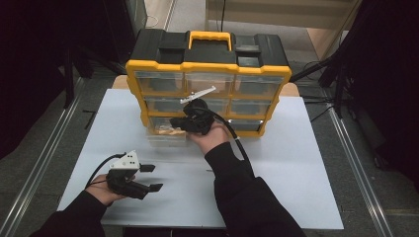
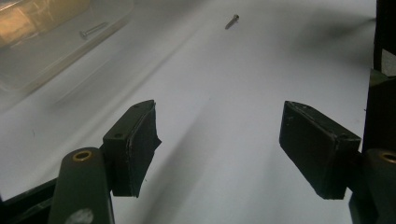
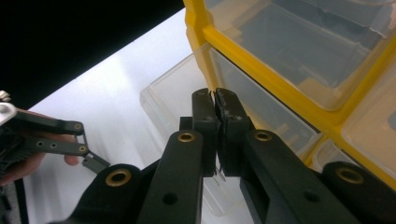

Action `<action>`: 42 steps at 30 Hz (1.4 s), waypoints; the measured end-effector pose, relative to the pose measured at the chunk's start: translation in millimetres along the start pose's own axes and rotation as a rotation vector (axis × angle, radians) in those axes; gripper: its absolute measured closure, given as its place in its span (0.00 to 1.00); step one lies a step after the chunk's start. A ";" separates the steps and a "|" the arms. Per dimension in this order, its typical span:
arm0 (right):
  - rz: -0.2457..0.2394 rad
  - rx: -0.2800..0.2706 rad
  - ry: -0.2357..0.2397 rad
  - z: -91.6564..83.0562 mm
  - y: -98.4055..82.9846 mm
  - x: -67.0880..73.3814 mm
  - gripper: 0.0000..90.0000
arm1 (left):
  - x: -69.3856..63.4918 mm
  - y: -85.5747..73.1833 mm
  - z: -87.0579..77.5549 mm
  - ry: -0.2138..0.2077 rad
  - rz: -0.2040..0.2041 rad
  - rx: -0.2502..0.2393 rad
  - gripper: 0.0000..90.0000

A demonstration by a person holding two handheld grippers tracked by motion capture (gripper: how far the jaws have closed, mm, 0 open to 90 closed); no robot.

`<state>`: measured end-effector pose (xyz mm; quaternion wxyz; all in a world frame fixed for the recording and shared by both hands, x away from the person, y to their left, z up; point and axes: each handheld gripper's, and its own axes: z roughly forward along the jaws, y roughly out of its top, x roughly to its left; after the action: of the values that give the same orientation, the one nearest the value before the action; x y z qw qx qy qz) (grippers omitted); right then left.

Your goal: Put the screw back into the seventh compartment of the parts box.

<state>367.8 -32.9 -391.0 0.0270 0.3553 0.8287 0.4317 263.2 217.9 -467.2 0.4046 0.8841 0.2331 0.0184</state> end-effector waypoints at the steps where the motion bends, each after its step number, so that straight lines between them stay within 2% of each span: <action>1: 0.002 -0.001 -0.003 1.1 -0.1 -0.1 0.99 | 0.0 0.1 -0.1 0.000 0.000 0.003 0.31; 16: 0.012 0.003 -0.024 14.5 -1.8 0.3 0.98 | 0.1 0.0 0.4 0.000 0.001 0.004 0.31; 42: 0.012 0.045 -0.044 36.5 -7.2 5.8 0.98 | 0.3 0.0 -0.5 -0.002 -0.001 -0.001 0.31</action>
<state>372.2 -6.6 -417.5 0.0347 0.3700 0.8354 0.4049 263.3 218.4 -466.9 0.4054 0.8837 0.2332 0.0176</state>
